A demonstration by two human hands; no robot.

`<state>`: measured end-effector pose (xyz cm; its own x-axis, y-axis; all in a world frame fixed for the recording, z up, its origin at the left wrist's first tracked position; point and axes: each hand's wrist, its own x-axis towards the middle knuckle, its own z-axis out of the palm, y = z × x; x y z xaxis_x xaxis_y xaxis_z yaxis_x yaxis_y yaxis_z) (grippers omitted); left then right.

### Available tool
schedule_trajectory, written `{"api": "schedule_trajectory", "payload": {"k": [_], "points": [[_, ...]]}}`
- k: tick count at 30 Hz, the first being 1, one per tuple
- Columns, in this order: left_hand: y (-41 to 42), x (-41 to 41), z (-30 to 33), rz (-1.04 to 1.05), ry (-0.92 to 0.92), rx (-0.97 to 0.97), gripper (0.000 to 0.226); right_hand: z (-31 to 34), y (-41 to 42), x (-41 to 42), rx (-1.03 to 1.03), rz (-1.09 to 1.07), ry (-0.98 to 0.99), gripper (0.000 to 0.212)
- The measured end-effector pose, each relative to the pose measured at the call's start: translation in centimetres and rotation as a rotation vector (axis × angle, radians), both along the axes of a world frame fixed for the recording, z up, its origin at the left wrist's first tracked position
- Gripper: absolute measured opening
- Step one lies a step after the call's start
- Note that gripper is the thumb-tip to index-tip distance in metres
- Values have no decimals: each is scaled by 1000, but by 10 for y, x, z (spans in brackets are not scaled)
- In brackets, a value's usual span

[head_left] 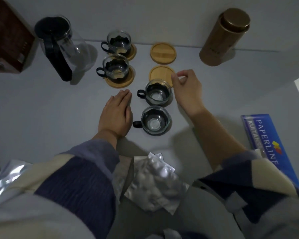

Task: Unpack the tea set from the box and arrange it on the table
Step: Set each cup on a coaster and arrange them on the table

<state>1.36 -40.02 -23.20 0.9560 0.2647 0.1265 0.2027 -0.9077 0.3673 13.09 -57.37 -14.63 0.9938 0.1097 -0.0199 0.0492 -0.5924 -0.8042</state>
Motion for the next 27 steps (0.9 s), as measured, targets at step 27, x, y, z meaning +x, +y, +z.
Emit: {"api": "schedule_trajectory", "payload": {"k": [27], "points": [[2,-4,6,-1,45,50,54,-24,-17,-114,11,101,-132,79]]}}
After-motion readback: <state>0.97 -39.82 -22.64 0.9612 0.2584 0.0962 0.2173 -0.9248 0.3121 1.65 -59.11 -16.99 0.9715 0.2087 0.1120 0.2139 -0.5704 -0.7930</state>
